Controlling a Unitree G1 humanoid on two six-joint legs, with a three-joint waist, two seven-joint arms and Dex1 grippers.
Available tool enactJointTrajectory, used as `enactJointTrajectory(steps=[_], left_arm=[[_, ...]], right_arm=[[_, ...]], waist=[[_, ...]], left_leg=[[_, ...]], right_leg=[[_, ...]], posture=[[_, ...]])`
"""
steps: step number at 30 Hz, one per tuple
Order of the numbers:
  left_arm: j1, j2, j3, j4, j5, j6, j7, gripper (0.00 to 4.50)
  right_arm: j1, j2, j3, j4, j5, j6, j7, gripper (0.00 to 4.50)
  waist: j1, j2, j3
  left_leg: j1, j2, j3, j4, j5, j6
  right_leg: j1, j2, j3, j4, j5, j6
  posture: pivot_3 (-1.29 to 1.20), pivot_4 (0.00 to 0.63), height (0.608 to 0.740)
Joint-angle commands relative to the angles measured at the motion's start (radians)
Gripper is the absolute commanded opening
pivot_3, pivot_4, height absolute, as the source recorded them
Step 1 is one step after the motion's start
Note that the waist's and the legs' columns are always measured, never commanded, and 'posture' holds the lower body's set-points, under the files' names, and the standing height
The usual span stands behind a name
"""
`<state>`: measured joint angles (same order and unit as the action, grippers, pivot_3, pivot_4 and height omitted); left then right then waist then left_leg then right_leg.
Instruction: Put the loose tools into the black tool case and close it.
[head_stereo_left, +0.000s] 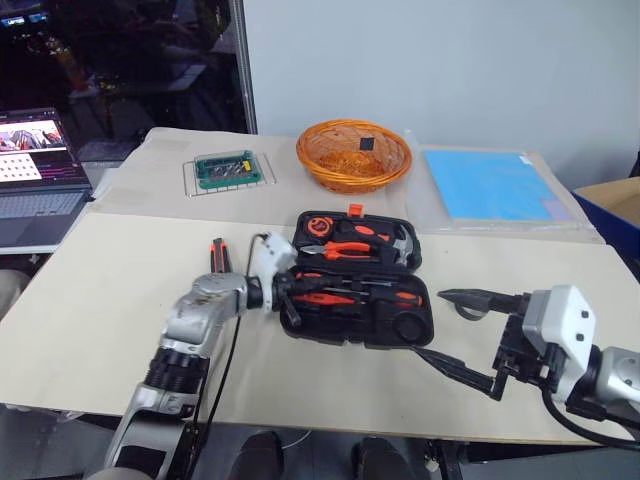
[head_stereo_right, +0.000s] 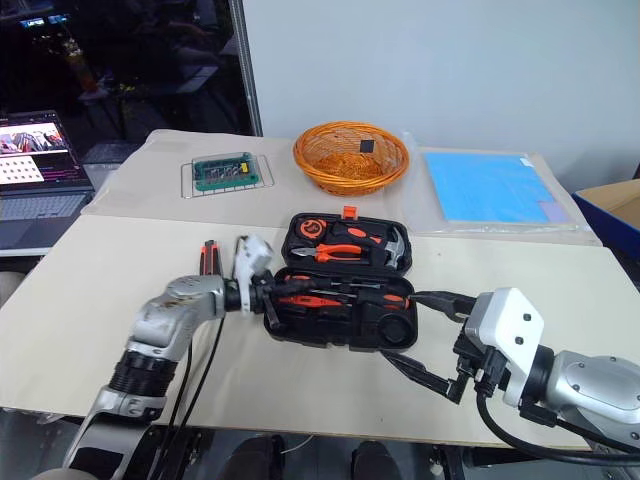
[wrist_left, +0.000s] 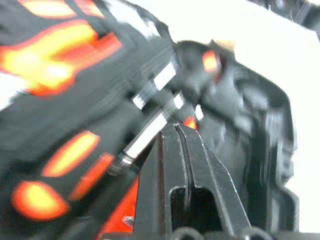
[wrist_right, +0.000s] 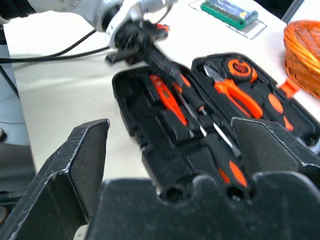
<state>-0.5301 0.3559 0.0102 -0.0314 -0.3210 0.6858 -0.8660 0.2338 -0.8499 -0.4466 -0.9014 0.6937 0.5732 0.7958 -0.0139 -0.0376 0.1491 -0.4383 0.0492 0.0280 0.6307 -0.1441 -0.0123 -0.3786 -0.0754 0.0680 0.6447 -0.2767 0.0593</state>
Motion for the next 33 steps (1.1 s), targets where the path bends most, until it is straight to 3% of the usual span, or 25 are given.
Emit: enactJointTrajectory(steps=[1,6,9,13,18,21,25,26,29,33], left_arm=[[0.054,0.018,0.139,-0.177,0.017,0.053,0.21,1.45],[0.157,-0.011,0.194,-0.326,0.167,0.158,0.53,3.19],[0.179,-0.062,0.162,-0.333,0.234,0.239,0.666,4.28],[0.157,-0.141,0.161,-0.265,0.281,0.278,0.795,4.28],[0.15,-0.215,0.132,-0.169,0.27,0.303,0.831,4.28],[0.159,-0.221,0.123,-0.132,0.282,0.256,0.838,3.67],[0.177,-0.216,0.107,-0.137,0.278,0.196,0.823,2.18],[0.184,-0.215,0.116,-0.15,0.258,0.179,0.802,1.85],[0.201,-0.167,0.114,-0.192,0.208,0.085,0.689,1.79],[0.193,0.018,0.031,-0.242,0.068,-0.134,0.256,1.79]], right_arm=[[-0.056,-0.002,-0.001,0.017,0.089,0.01,-0.005,4.5],[-0.171,-0.027,0.05,0.098,0.097,-0.001,0.013,4.5],[-0.219,-0.05,0.078,0.14,0.079,-0.021,0.055,4.5],[-0.245,-0.071,0.082,0.171,0.074,-0.036,0.1,4.5],[-0.257,-0.089,0.073,0.175,0.077,-0.03,0.124,4.5],[-0.253,-0.098,0.054,0.173,0.082,-0.023,0.132,4.5],[-0.237,-0.103,0.034,0.163,0.083,-0.016,0.131,4.5],[-0.23,-0.1,0.03,0.158,0.081,-0.016,0.128,4.5],[-0.213,-0.09,0.024,0.145,0.08,-0.018,0.114,4.5],[-0.159,-0.064,-0.004,0.119,0.075,-0.029,0.093,4.5]], waist=[[0.0,0.0,0.0],[0.003,-0.003,0.002],[0.016,-0.005,0.002],[0.025,-0.006,0.003],[0.025,-0.006,0.003],[0.027,-0.006,0.003],[0.026,-0.006,0.003],[0.026,-0.006,0.003],[0.025,-0.006,0.003],[0.026,-0.007,0.003]], left_leg=[[-0.001,0.0,0.0,0.0,0.0,0.0],[-0.006,-0.001,0.0,-0.002,0.0,0.0],[-0.006,-0.002,0.0,-0.001,0.0,0.0],[-0.007,-0.002,0.0,0.001,0.0,0.0],[-0.008,-0.002,0.001,-0.001,0.0,0.0],[-0.007,-0.002,0.0,-0.002,0.0,0.0],[-0.007,-0.002,0.0,-0.001,0.0,0.0],[-0.007,-0.002,0.0,-0.001,0.0,0.0],[-0.007,-0.002,0.001,-0.002,0.0,0.0],[-0.009,-0.002,0.001,-0.003,-0.001,-0.001]], right_leg=[[-0.001,0.0,0.0,0.0,0.001,0.0],[-0.008,0.0,0.002,0.0,0.002,-0.002],[-0.007,0.0,0.001,0.001,0.002,-0.002],[-0.007,-0.001,0.001,0.0,0.002,-0.001],[-0.008,0.0,0.001,-0.001,0.003,-0.003],[-0.008,0.0,0.001,0.0,0.003,-0.003],[-0.008,0.0,0.001,0.0,0.003,-0.003],[-0.008,-0.001,0.001,0.0,0.003,-0.003],[-0.008,-0.001,0.001,0.0,0.003,-0.003],[-0.01,0.0,0.0,-0.001,0.002,-0.006]], posture=[[0.0,0.15,0.74],[0.0,0.15,0.74],[0.0,0.15,0.74],[0.0,0.15,0.74],[0.0,0.15,0.74],[0.0,0.15,0.74],[0.0,0.15,0.74],[0.0,0.15,0.74],[0.0,0.15,0.74],[0.0,0.15,0.74]])
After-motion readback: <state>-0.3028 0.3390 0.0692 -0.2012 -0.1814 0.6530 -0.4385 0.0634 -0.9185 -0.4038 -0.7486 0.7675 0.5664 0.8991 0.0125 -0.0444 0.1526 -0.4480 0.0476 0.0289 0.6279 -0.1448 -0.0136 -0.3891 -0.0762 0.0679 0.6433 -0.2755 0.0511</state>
